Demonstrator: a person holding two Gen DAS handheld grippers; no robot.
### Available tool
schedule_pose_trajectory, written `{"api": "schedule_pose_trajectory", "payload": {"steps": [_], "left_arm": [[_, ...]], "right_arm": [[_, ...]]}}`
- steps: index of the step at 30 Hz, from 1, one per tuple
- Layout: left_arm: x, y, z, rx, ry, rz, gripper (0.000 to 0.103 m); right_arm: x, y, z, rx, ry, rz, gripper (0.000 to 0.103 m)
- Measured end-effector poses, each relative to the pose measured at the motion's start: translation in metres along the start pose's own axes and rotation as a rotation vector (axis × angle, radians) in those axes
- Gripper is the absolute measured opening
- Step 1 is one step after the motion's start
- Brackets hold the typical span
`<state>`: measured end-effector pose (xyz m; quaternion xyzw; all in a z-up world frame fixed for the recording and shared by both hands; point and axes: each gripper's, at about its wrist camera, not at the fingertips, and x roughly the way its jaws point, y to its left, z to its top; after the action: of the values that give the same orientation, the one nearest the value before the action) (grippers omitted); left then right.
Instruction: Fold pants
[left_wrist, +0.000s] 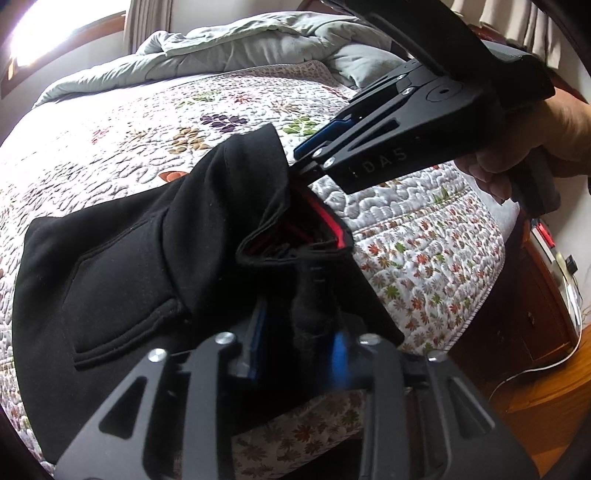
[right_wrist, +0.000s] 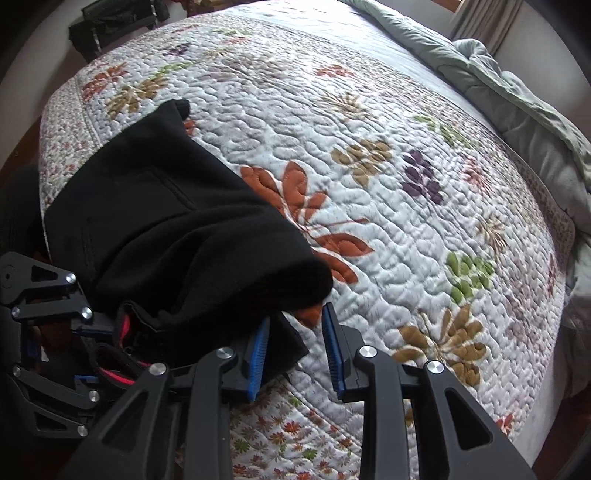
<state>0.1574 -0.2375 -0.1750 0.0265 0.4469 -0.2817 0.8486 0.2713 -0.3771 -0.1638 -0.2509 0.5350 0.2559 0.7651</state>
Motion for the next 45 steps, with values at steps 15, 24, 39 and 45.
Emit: {"api": "schedule_pose_trajectory", "payload": {"steps": [15, 24, 39, 45], "left_arm": [[-0.095, 0.106, -0.018, -0.173, -0.112, -0.230, 0.091], [-0.088, 0.256, -0.052, -0.445, -0.128, -0.216, 0.092], [-0.039, 0.281, -0.069, -0.578, -0.089, -0.482, 0.092], [-0.035, 0.280, -0.069, -0.561, -0.090, -0.487, 0.092]], "right_arm": [[-0.013, -0.033, -0.095, 0.889, -0.287, 0.569, 0.087], [0.016, -0.005, -0.123, 1.053, -0.359, 0.672, 0.088], [0.044, 0.009, -0.103, 1.108, -0.293, 0.778, 0.088], [0.054, 0.009, -0.082, 1.066, -0.271, 0.712, 0.046]]}}
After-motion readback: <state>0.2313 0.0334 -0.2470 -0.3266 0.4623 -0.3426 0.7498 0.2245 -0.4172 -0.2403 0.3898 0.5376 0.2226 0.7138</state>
